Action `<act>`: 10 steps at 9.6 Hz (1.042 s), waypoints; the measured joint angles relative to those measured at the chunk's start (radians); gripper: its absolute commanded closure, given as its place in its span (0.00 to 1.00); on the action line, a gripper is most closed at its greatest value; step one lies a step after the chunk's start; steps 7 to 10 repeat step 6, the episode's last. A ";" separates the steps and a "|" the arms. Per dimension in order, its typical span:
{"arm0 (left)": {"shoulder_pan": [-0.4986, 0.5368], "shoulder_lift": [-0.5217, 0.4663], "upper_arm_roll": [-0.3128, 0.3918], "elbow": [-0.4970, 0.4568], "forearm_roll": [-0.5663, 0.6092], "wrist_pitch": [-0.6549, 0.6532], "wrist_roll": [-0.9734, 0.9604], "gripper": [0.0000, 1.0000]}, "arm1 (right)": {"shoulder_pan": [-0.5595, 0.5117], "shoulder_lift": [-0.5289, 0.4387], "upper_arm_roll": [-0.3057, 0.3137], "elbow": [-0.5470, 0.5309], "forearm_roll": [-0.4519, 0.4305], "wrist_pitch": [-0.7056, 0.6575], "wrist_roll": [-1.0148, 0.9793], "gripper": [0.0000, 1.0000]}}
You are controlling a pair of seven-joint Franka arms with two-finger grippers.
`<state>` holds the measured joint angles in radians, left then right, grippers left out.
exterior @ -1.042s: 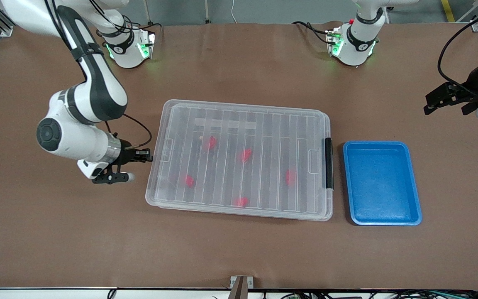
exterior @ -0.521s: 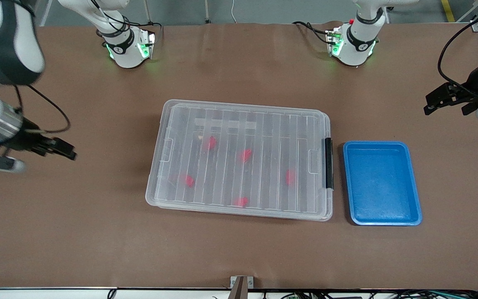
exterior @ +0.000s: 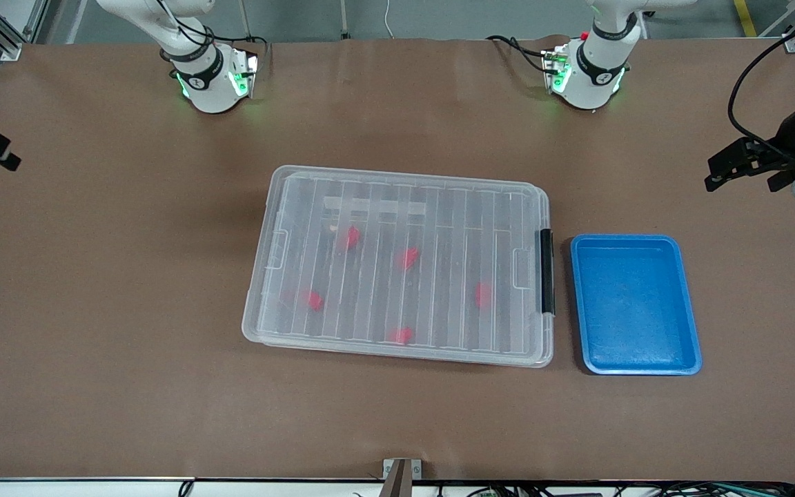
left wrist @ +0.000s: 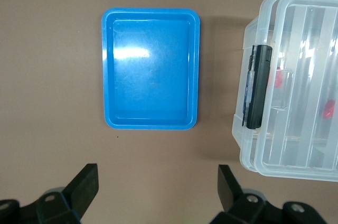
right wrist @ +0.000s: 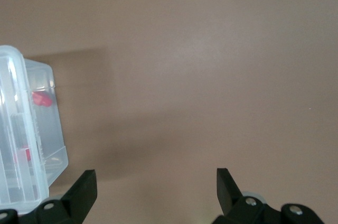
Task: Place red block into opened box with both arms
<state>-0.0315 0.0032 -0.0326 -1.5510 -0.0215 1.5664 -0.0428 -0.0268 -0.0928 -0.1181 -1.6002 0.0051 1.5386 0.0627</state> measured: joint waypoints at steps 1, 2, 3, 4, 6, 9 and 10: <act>0.000 0.000 0.000 0.000 0.000 0.000 0.000 0.01 | -0.006 0.018 -0.003 0.005 0.000 0.001 -0.007 0.00; 0.000 0.000 0.000 0.000 0.000 0.000 0.000 0.01 | -0.007 0.033 -0.002 0.009 0.000 0.001 -0.010 0.00; 0.000 0.000 0.000 0.000 0.000 0.000 0.000 0.01 | -0.006 0.041 0.000 0.012 0.000 0.001 -0.010 0.00; 0.000 0.000 0.000 0.000 0.000 0.000 0.000 0.01 | -0.006 0.043 0.000 0.013 0.000 0.001 -0.010 0.00; 0.000 0.000 0.000 0.000 0.000 0.000 0.000 0.01 | -0.006 0.043 0.000 0.016 0.000 -0.001 -0.010 0.00; 0.000 0.000 0.000 0.000 0.000 0.000 0.000 0.01 | -0.006 0.043 0.000 0.016 0.000 -0.001 -0.010 0.00; 0.000 0.000 0.000 0.000 0.000 0.000 0.000 0.01 | -0.006 0.043 0.000 0.016 0.000 -0.001 -0.010 0.00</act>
